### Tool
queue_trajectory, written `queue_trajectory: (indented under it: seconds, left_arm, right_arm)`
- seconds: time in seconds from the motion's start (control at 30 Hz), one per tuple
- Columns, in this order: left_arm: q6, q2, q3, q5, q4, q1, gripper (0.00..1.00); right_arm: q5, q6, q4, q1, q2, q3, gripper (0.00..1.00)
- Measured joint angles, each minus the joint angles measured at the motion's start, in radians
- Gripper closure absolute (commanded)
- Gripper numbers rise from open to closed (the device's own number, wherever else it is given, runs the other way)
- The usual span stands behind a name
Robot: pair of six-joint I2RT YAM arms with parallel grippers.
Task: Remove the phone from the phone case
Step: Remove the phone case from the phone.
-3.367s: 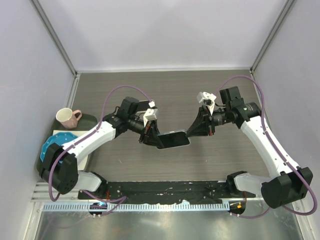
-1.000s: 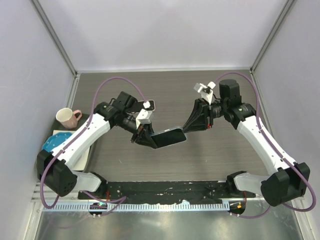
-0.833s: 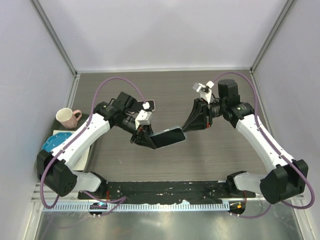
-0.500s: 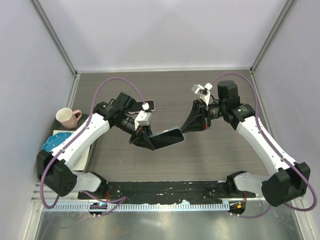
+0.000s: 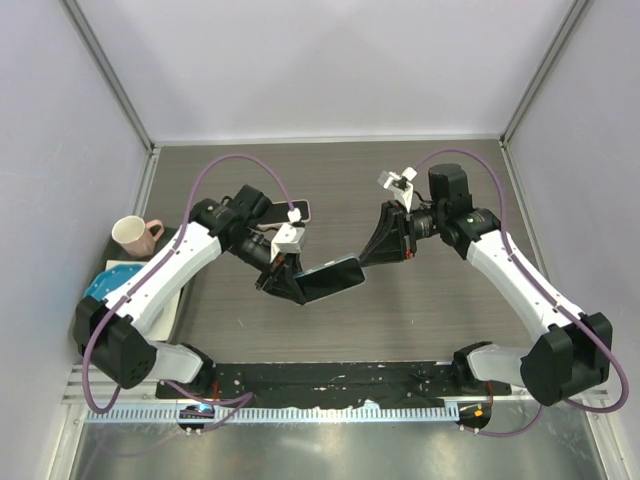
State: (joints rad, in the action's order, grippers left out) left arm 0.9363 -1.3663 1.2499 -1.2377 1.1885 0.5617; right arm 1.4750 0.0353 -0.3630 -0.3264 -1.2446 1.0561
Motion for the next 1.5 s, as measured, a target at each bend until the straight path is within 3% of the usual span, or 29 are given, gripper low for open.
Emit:
queue_trajectory:
  seconds: [0.2,0.37,0.57,0.73,0.9,1.1,1.5]
  left_arm:
    - [0.093,0.0,0.042,0.026,0.087,0.015,1.0]
    - [0.108,0.0,0.03,0.016,0.067,0.019,1.0]
    - [-0.074,0.0,-0.034,-0.021,-0.116,0.012,1.0]
    - [-0.466,0.03,-0.197,0.006,-0.547,0.014,1.0]
    - [-0.663,0.027,-0.227,0.06,-0.79,0.026,1.0]
    - [-0.745,0.028,-0.233,0.079,-0.919,0.027,1.0]
    - [-0.803,0.03,-0.277,0.094,-1.002,0.005,1.0]
  right_arm:
    - [0.038,0.019,-0.006,0.0,-0.018,0.0,0.99]
    - [0.059,0.035,-0.028,0.001,-0.012,0.002,0.9]
    - [0.015,0.11,-0.09,0.023,0.035,0.006,0.85]
    - [-0.066,0.152,-0.112,0.038,0.066,0.006,0.67]
    - [-0.124,0.199,-0.142,0.02,0.097,0.005,0.52]
    - [-0.211,0.259,-0.193,0.018,0.117,0.005,0.49]
    - [-0.383,0.379,-0.266,0.027,0.122,-0.012,0.41]
